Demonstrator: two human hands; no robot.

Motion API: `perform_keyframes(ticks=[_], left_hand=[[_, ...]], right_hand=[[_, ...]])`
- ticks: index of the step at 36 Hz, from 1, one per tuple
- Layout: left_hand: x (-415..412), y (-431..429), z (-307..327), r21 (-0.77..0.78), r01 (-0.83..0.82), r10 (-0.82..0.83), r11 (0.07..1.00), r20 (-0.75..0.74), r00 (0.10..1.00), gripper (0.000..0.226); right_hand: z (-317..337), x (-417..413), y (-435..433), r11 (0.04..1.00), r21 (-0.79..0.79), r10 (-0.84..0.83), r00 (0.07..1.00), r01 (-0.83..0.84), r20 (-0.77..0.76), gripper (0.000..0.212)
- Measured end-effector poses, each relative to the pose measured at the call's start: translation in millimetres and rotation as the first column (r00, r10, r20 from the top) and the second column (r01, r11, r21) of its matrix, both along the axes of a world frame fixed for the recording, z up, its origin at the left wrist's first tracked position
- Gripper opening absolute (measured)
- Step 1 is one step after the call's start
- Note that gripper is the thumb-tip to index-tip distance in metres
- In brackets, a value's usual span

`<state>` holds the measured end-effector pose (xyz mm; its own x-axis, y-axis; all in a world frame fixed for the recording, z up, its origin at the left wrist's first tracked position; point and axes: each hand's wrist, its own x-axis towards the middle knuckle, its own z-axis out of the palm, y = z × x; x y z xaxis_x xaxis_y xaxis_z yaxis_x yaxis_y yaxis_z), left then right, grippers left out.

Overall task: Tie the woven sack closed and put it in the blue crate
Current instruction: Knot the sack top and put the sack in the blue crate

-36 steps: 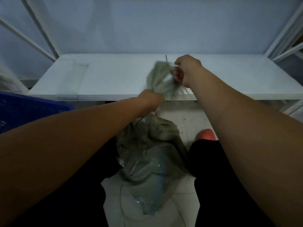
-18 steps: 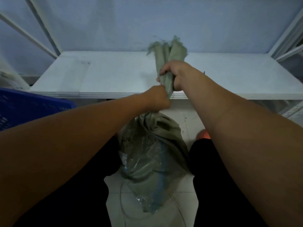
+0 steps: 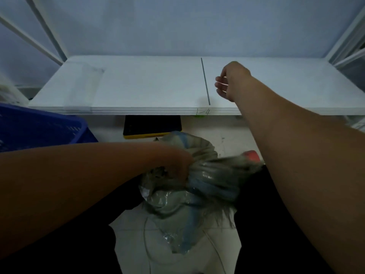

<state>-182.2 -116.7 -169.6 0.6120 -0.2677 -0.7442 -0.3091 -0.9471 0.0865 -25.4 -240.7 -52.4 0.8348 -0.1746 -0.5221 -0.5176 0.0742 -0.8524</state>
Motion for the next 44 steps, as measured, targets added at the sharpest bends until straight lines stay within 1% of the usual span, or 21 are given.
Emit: perform_keyframes(ticks=[2,3,6,8,11,13,15,16,18,20,23,25,27,29,33,35,36,38,39,41,44], left_hand=[[11,5,7,-0.11,-0.17,0.171,0.979,-0.004,0.985,0.024],[16,9,11,-0.184,-0.277,0.275,0.943,-0.035,0.961,0.016],[28,24,28,-0.379,-0.446,0.468,0.811,-0.038,0.883,0.009],[33,34,35,-0.501,-0.52,0.587,0.692,-0.027,0.809,0.009],[43,46,43,-0.664,-0.624,0.769,0.411,-0.115,0.628,0.015],[50,51,45,-0.728,-0.669,0.84,0.149,-0.264,0.475,0.028],[58,52,47,-0.758,-0.642,0.858,-0.118,-0.403,0.319,0.039],[63,54,47,-0.774,-0.601,0.869,-0.2,-0.423,0.257,0.046],[68,56,48,-0.83,-0.516,0.929,-0.213,-0.336,0.157,0.058],[69,58,53,-0.857,-0.466,0.953,-0.221,-0.292,0.085,0.069],[70,59,56,-0.813,-0.483,0.922,-0.324,-0.387,0.032,0.08],[70,57,60,-0.769,-0.503,0.892,-0.394,-0.452,-0.007,0.075],[71,56,64,-0.732,-0.512,0.859,-0.451,-0.512,-0.025,0.06],[71,54,68,-0.714,-0.538,0.849,-0.448,-0.529,-0.005,0.049],[72,52,72,-0.699,-0.557,0.839,-0.449,-0.543,0.006,0.048],[73,53,74,-0.691,-0.551,0.83,-0.467,-0.557,-0.005,0.049],[74,54,75,-0.688,-0.548,0.827,-0.476,-0.562,-0.013,0.05],[77,56,74,-0.68,-0.527,0.81,-0.51,-0.585,-0.03,0.054],[79,57,74,-0.678,-0.514,0.803,-0.526,-0.595,-0.036,0.055],[80,56,79,-0.694,-0.476,0.805,-0.539,-0.591,-0.051,0.051],[81,57,86,-0.726,-0.402,0.812,-0.558,-0.578,-0.081,0.043]], right_hand=[[0,-2,3,1.0,0.029,-0.007,1.0,0.007,0.0,0.025],[0,-4,5,0.998,0.054,-0.015,1.0,0.013,0.025,0.026],[1,-4,14,0.997,0.072,-0.014,0.967,-0.005,0.256,0.016],[5,-6,17,0.994,0.095,0.023,0.935,-0.06,0.354,0.018],[11,-12,23,0.964,0.154,0.145,0.912,-0.218,0.383,0.009],[11,-15,27,0.93,0.146,0.263,0.889,-0.337,0.374,0.014],[10,-17,28,0.879,0.124,0.398,0.852,-0.46,0.341,0.023],[8,-18,28,0.854,0.095,0.462,0.83,-0.511,0.314,0.024],[2,-20,30,0.821,-0.013,0.557,0.795,-0.571,0.24,0.02],[-7,-22,34,0.816,-0.13,0.578,0.799,-0.563,0.163,0.012],[-19,-22,38,0.796,-0.258,0.583,0.808,-0.547,0.083,0.014],[-24,-25,40,0.75,-0.283,0.632,0.774,-0.598,0.038,0.02],[-26,-29,44,0.671,-0.28,0.708,0.705,-0.686,-0.032,0.021],[-27,-35,49,0.582,-0.271,0.774,0.624,-0.766,-0.102,0.016],[-28,-39,54,0.51,-0.151,0.843,0.527,-0.847,-0.107,0.018],[-26,-42,53,0.444,-0.029,0.89,0.445,-0.895,-0.101,0.024],[-26,-44,53,0.407,0.003,0.908,0.405,-0.913,-0.104,0.022],[-25,-47,54,0.366,-0.013,0.924,0.365,-0.931,-0.116,0.014],[-26,-49,54,0.372,-0.047,0.919,0.375,-0.927,-0.121,0.013],[-32,-49,56,0.432,-0.135,0.887,0.447,-0.892,-0.116,0.018],[-37,-49,58,0.566,-0.241,0.815,0.58,-0.789,0.014,0.041]])
